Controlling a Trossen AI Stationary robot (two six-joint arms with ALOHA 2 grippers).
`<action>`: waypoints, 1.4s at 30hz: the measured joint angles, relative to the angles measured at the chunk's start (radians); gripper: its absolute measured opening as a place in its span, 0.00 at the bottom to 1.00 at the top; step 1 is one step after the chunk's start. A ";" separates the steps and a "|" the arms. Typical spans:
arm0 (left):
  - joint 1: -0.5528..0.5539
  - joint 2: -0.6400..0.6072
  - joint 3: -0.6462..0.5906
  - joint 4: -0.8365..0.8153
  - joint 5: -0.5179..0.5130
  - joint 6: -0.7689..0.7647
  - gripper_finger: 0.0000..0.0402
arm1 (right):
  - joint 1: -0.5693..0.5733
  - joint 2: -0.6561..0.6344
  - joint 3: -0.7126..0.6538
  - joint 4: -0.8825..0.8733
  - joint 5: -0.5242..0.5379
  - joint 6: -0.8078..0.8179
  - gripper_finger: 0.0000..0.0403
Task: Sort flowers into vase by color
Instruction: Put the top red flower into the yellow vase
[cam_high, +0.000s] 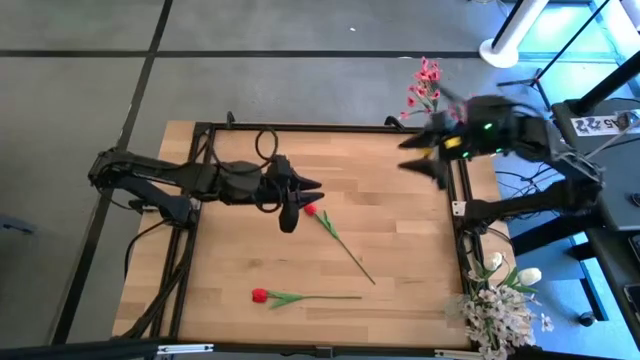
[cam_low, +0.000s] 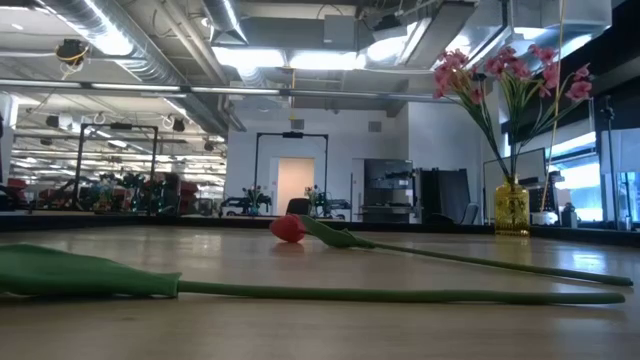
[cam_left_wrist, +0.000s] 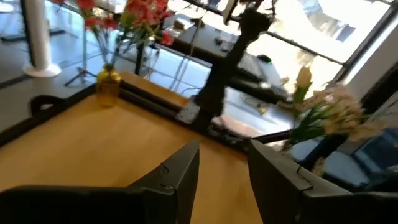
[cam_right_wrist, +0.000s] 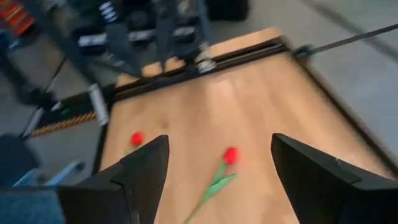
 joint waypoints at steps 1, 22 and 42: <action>-0.011 0.003 0.000 0.011 -0.008 -0.012 0.33 | 0.035 0.019 -0.001 0.006 0.015 0.010 0.70; -0.159 -0.020 0.000 -0.377 -0.036 -0.377 0.32 | 0.479 0.513 0.000 0.000 0.433 0.426 0.70; -0.172 -0.068 0.000 -0.712 0.094 -0.295 0.22 | 0.274 0.985 0.000 0.170 0.366 0.605 0.64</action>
